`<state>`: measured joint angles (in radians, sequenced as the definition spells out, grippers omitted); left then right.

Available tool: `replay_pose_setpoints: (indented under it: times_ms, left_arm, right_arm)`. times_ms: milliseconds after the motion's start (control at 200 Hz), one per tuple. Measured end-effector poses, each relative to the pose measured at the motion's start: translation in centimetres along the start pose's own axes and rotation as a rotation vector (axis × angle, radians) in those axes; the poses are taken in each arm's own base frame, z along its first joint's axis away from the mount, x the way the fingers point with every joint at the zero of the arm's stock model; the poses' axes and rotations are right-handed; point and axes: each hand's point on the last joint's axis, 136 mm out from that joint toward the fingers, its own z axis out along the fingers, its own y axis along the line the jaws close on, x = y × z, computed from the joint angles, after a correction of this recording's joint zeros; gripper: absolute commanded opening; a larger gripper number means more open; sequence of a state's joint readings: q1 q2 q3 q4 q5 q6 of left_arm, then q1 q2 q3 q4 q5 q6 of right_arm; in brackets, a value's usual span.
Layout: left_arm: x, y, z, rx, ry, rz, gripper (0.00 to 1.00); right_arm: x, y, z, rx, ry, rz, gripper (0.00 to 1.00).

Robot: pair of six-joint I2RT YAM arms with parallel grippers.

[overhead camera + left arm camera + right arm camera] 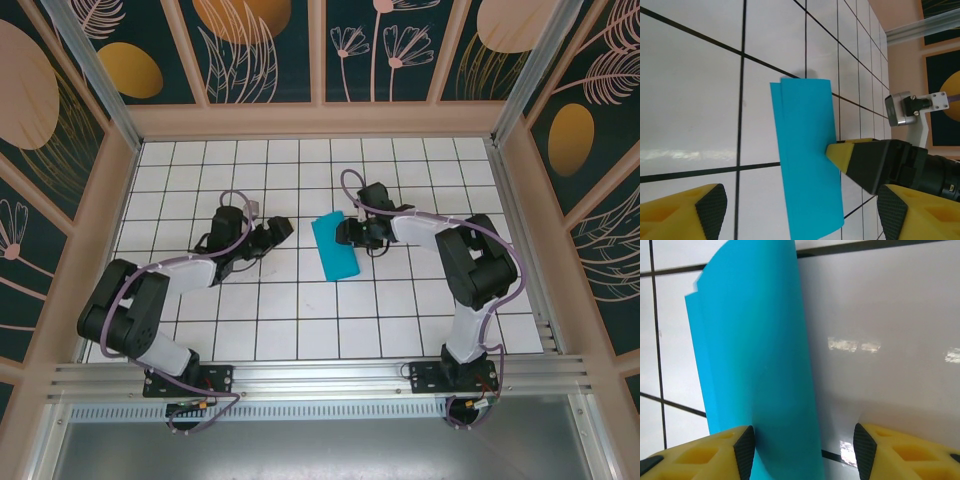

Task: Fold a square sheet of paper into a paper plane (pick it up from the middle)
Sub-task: Fold the square sheet of paper in half at the center of the table.

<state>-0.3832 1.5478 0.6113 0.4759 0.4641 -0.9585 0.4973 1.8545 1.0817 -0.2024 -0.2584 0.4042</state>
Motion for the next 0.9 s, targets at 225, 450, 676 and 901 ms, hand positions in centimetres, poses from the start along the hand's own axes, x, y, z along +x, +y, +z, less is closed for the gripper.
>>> replay_pose_setpoints:
  times_ms: [225, 450, 676, 901]
  left_arm:
    - [0.4, -1.0, 1.7, 0.035, 0.015, -0.001, 0.75]
    - [0.9, -2.4, 3.0, 0.065, 0.033, 0.021, 0.80]
    - [0.5, -2.6, 3.9, 0.068, 0.034, 0.033, 0.98]
    - [-0.1, -2.2, 4.0, 0.044, -0.003, 0.032, 0.99]
  right_arm:
    - [0.2, -0.1, 0.0, 0.001, 0.010, -0.040, 0.58]
    - [0.2, -0.2, 0.3, 0.007, 0.019, -0.026, 0.60]
    - [0.2, -0.2, 0.5, 0.016, 0.029, -0.011, 0.62]
    - [0.2, -0.2, 0.8, 0.038, 0.027, -0.014, 0.63]
